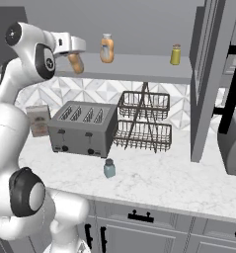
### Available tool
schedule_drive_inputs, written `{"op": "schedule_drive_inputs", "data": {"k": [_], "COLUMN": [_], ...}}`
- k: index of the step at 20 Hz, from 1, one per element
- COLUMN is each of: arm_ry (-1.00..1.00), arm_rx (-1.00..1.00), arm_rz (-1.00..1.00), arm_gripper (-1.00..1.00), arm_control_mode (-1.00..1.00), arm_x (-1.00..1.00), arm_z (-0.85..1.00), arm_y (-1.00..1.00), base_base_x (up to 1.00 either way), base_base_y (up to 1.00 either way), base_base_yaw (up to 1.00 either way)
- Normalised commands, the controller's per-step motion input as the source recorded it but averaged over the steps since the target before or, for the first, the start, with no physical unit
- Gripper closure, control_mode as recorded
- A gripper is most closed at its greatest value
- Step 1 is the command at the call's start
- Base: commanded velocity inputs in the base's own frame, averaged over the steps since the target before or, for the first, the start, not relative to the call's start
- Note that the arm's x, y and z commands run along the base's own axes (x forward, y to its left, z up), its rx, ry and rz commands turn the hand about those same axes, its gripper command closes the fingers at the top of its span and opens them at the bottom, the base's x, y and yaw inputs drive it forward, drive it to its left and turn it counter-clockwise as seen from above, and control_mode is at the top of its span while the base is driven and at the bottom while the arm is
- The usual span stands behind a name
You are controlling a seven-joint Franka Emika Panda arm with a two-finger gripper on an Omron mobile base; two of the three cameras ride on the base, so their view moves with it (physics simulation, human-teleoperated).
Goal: Put the shaker and condiment bottle from the counter next to their counterparts in the cabinet.
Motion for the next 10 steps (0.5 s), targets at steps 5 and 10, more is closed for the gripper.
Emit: {"op": "schedule_drive_inputs", "data": {"k": [5,10], "arm_ry": [0.12,0.05], "arm_rx": [0.0,0.0], "arm_rz": [0.0,0.0], "arm_gripper": [1.0,1.0], "arm_control_mode": [-1.0,-1.0], "arm_x": [0.57,0.52], "arm_z": [0.0,-0.02], "arm_y": [-0.21,-0.18], "base_base_x": [0.0,0.0], "base_base_y": [0.0,0.0], "base_base_yaw": [0.0,0.0]}}
